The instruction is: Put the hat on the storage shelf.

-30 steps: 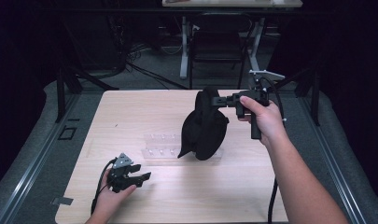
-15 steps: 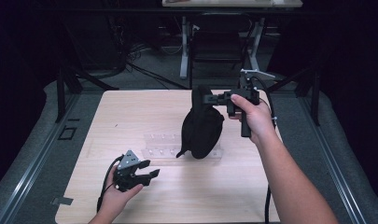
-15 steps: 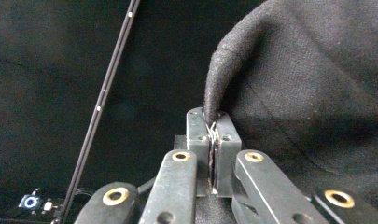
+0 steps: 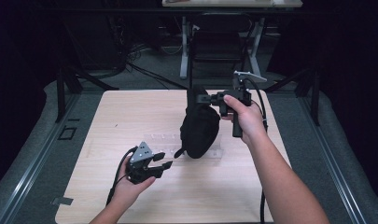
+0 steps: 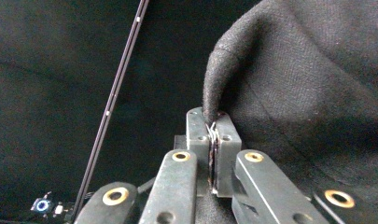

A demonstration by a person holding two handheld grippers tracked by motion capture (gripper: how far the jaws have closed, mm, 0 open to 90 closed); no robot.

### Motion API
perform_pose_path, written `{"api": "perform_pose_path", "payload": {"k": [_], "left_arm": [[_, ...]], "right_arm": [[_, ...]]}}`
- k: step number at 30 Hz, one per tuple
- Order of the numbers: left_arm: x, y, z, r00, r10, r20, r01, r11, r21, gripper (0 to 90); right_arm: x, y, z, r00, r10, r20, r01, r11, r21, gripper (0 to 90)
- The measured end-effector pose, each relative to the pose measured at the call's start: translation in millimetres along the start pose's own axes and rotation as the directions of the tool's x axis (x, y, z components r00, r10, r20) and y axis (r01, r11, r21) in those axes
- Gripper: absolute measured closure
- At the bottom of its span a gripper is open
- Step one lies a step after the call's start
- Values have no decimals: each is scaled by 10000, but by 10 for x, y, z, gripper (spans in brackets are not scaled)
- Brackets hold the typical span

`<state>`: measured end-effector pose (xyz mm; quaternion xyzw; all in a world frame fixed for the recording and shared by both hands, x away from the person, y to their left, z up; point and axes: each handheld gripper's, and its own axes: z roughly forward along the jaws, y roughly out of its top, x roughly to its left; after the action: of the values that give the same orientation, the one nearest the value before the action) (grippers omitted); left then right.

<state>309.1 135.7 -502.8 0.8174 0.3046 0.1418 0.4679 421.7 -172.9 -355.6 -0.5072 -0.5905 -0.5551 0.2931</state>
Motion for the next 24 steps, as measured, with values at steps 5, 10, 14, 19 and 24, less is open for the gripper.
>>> {"api": "perform_pose_path", "payload": {"k": [5, 10, 14, 19, 24], "left_arm": [[-83, 127, 98, 9992, 399, -29, -399, 9992, 67, 628], [-107, 153, 173, 9982, 556, -238, -551, 9983, 198, 668], [-133, 168, 246, 9948, 883, -504, -866, 9956, 349, 762], [-186, 171, 281, 9819, 1669, -900, -1628, 9853, 515, 824], [-186, 150, 275, 9748, 1968, -1049, -1918, 9798, 561, 841]], "right_arm": [[15, -15, 35, 10000, -89, 32, 89, 10000, 11, 885], [17, -21, 24, 9999, -99, 95, 99, 9999, -22, 885], [19, -30, 21, 9998, -143, 116, 144, 9999, -36, 885], [35, -40, 29, 9999, -80, 109, 80, 10000, -52, 883], [46, -44, 48, 9999, -100, 71, 100, 9999, 4, 868]]}}
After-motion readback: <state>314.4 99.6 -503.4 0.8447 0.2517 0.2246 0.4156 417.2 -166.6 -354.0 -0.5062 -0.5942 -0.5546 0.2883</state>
